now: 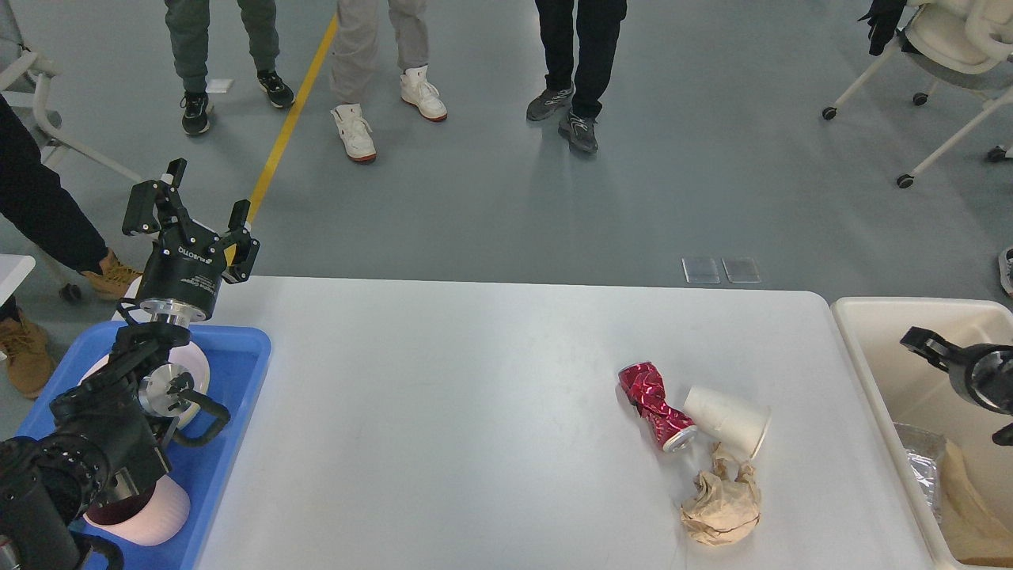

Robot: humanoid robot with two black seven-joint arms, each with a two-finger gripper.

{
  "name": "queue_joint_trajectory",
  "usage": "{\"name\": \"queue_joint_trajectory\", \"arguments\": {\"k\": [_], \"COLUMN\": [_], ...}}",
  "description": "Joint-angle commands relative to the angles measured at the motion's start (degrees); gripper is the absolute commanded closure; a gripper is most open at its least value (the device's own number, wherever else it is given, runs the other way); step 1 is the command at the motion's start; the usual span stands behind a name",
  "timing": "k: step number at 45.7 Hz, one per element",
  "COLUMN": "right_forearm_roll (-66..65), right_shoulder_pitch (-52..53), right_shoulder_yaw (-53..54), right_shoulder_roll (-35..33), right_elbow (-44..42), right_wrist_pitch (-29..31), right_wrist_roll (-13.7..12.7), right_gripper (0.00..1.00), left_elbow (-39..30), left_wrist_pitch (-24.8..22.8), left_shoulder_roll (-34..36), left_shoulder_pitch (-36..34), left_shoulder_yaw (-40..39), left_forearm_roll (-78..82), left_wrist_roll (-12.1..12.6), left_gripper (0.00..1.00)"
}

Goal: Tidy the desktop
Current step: 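Bring the right gripper back over the remaining crumpled paper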

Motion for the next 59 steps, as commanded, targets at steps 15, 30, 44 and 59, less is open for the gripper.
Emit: {"name": "queue_joint_trajectory", "arguments": {"k": [15,30,44,59], "right_forearm_roll": [-0.3,-0.2,0.0,-0.2], "right_shoulder_pitch": [36.6,53.4,70.6,68.3], "right_shoulder_yaw": [-18.7,-17.0,-10.9,-9.3], "right_shoulder_roll": [11.6,22.3,23.8,23.8], "right_elbow": [28.2,36.4,41.3,42.0], "right_wrist_pitch": [8.2,21.9,44.7,46.9], "right_wrist_roll": [-0.1,0.0,0.3,-0.2], "right_gripper": [0.00,0.00,0.00,0.00], "left_elbow": [0.0,0.0,0.0,0.1], "left_wrist_pitch": [0.0,0.0,0.1,0.0], "left_shoulder_roll": [0.0,0.1,0.0,0.1], "left_shoulder_pitch": [0.0,0.0,0.0,0.0], "left_shoulder_yaw": [0.0,0.0,-0.1,0.0], "left_forearm_roll": [0.0,0.0,0.0,0.0], "left_wrist_roll": [0.0,0.0,0.0,0.0], "left_gripper": [0.04,0.04,0.04,0.04]}}
